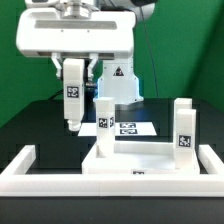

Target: Assemble desk

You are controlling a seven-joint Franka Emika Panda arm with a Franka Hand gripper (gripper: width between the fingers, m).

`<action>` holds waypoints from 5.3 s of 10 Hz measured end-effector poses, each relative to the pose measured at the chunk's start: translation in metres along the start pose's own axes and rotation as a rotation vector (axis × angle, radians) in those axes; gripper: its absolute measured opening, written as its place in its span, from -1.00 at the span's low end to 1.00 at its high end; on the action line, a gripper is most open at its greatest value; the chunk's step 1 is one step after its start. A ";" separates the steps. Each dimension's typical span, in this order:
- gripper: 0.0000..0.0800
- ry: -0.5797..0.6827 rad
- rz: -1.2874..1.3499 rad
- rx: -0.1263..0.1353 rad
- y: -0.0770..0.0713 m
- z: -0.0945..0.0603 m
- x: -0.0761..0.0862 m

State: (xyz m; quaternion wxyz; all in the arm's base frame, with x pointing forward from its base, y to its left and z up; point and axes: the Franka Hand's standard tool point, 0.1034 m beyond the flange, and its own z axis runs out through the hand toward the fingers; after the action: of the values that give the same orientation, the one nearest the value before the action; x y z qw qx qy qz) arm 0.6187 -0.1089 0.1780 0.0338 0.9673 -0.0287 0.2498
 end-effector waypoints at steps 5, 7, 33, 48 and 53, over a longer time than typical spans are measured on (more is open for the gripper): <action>-0.27 0.011 0.117 0.055 -0.061 0.004 0.006; -0.27 0.009 0.115 0.055 -0.061 0.005 0.005; -0.27 0.037 0.125 -0.028 -0.029 0.060 -0.039; 0.62 -0.324 0.218 0.149 -0.051 0.049 -0.040; 0.62 -0.541 0.216 0.162 -0.035 0.050 -0.039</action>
Offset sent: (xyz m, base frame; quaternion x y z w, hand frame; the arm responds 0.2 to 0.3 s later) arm 0.0000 0.0000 0.0000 0.0000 0.0000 0.0000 1.0000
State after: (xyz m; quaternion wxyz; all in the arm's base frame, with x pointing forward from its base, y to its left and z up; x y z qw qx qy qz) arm 0.6117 -0.0767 0.1134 -0.0790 0.9896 -0.1193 -0.0132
